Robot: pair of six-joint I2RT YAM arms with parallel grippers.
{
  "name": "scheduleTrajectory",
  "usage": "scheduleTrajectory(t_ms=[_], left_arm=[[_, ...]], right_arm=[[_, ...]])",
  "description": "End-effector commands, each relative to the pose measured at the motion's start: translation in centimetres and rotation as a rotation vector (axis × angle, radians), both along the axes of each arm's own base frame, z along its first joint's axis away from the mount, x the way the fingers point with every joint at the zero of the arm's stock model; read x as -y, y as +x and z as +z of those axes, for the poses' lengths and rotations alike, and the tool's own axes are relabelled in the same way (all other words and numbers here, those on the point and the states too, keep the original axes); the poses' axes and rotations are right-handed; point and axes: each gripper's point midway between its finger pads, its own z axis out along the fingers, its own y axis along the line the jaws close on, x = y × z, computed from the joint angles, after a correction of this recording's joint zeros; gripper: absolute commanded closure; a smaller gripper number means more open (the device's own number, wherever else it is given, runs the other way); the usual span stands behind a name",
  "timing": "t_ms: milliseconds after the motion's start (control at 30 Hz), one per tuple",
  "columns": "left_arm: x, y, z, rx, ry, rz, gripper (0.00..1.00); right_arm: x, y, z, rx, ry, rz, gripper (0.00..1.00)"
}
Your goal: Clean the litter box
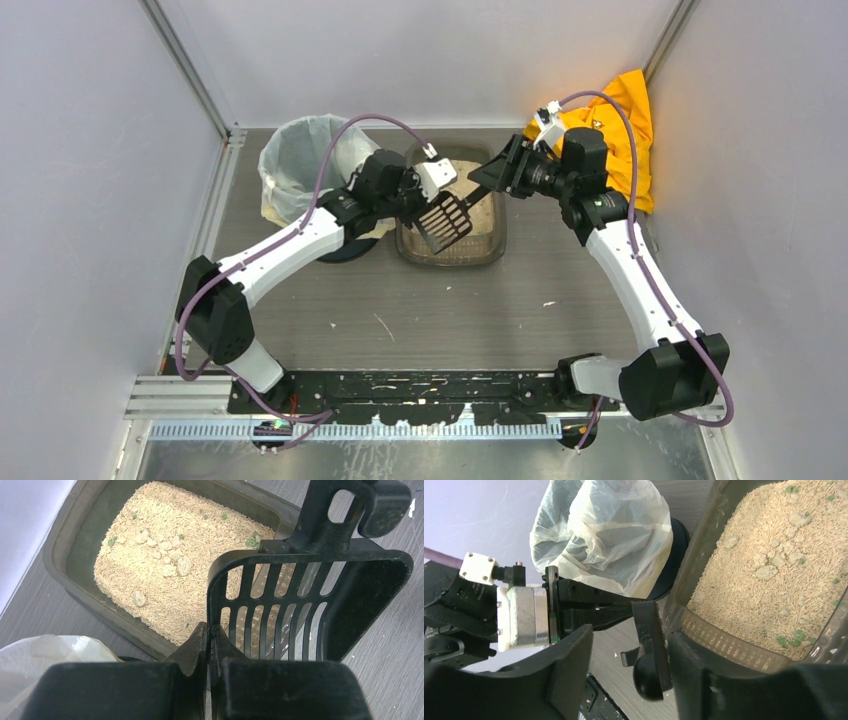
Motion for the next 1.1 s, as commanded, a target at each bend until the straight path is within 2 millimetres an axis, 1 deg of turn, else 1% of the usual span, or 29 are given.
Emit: scheduleTrajectory(t_ms=[0, 33, 100, 133, 233, 267, 400, 700, 767, 867, 900, 1033, 1067], left_arm=[[0.2, 0.3, 4.0, 0.116, -0.056, -0.003, 1.0], [0.2, 0.4, 4.0, 0.114, -0.055, 0.0, 1.0], [0.1, 0.6, 4.0, 0.11, -0.048, 0.016, 1.0], [0.1, 0.8, 3.8, 0.106, -0.04, 0.02, 1.0], [0.2, 1.1, 3.7, 0.101, -0.033, 0.031, 1.0], [0.3, 1.2, 3.7, 0.101, -0.034, 0.032, 1.0], [0.6, 1.1, 3.7, 0.092, -0.051, 0.023, 1.0], [0.4, 1.0, 3.7, 0.095, -0.047, 0.025, 1.0], [0.4, 0.9, 3.6, 0.094, -0.048, 0.022, 1.0], [0.5, 0.8, 3.5, 0.09, -0.05, 0.019, 1.0], [0.5, 0.8, 3.4, 0.085, -0.05, 0.019, 1.0], [0.6, 0.8, 3.4, 0.074, -0.055, 0.025, 1.0], [0.4, 1.0, 3.5, 0.074, -0.054, 0.041, 0.96]], right_arm=[[-0.3, 0.0, 2.6, 0.093, -0.004, 0.019, 0.46], [-0.3, 0.0, 2.7, 0.094, -0.006, 0.018, 0.49], [-0.2, -0.2, 2.6, 0.093, -0.015, 0.017, 0.5], [-0.2, -0.4, 2.4, 0.089, -0.023, 0.016, 0.49], [-0.1, -0.8, 1.9, 0.085, -0.044, 0.021, 0.4], [-0.1, -0.9, 1.8, 0.083, -0.049, 0.02, 0.41], [0.0, -1.1, 1.0, 0.068, -0.066, 0.019, 0.5], [-0.1, -1.1, 0.8, 0.068, -0.068, 0.022, 0.69], [-0.1, -1.1, 0.8, 0.072, -0.069, 0.021, 0.77], [-0.1, -1.1, 0.8, 0.074, -0.068, 0.022, 0.96], [-0.1, -1.2, 0.8, 0.074, -0.067, 0.023, 0.99], [-0.2, -1.0, 0.6, 0.073, -0.065, 0.02, 0.99], [-0.1, -0.9, 0.6, 0.073, -0.063, 0.013, 0.99]])
